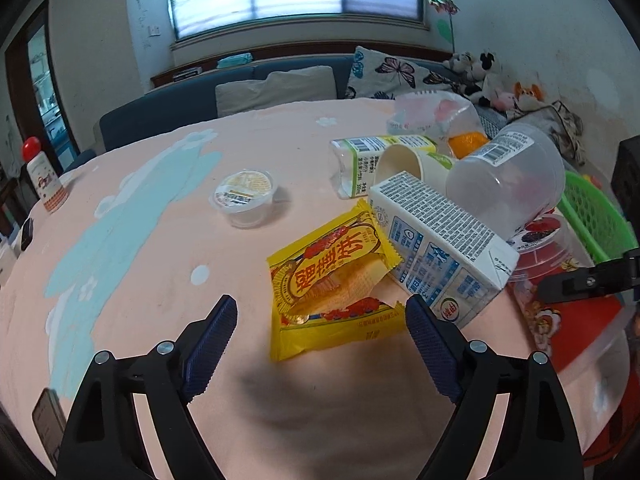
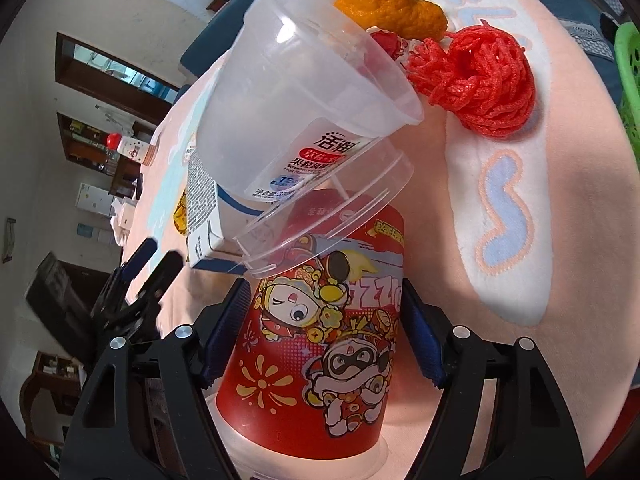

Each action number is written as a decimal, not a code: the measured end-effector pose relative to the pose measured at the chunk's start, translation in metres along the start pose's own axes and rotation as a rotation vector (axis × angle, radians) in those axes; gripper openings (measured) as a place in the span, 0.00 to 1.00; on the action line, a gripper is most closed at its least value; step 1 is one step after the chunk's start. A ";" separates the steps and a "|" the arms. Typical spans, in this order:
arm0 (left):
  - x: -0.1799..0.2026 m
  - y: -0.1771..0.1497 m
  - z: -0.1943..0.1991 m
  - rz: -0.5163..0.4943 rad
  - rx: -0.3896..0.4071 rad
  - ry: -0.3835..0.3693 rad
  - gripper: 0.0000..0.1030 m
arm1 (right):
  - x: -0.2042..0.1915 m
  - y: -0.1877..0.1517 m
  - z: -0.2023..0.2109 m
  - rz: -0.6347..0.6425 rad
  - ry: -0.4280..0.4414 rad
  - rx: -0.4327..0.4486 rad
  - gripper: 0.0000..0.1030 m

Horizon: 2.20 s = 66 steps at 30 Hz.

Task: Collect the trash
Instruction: 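Grasp the red paper cup with the right tool while the left tool grasps the yellow snack bag, then carry both items over the green basket and open both tools to drop them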

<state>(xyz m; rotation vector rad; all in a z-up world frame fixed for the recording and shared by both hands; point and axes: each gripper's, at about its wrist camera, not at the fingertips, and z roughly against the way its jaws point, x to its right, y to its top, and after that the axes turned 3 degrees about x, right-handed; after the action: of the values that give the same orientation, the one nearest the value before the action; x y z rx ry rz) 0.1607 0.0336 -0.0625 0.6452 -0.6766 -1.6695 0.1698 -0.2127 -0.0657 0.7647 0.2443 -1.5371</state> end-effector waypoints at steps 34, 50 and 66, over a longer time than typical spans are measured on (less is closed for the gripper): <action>-0.016 0.018 0.046 0.107 0.099 -0.079 0.02 | 0.007 -0.037 0.054 0.020 0.113 0.049 0.66; 0.071 0.060 0.077 0.016 0.129 -0.289 0.02 | 0.065 -0.018 0.145 -0.024 0.043 0.290 0.66; 0.216 0.108 0.035 -0.119 0.051 -0.451 0.02 | 0.192 0.012 0.211 -0.100 -0.335 0.490 0.67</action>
<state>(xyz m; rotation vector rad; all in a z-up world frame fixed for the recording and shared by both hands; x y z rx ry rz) 0.1677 -0.1938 0.0272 0.3479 -1.0193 -1.9356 0.1269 -0.4915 -0.0175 0.8641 -0.3613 -1.8182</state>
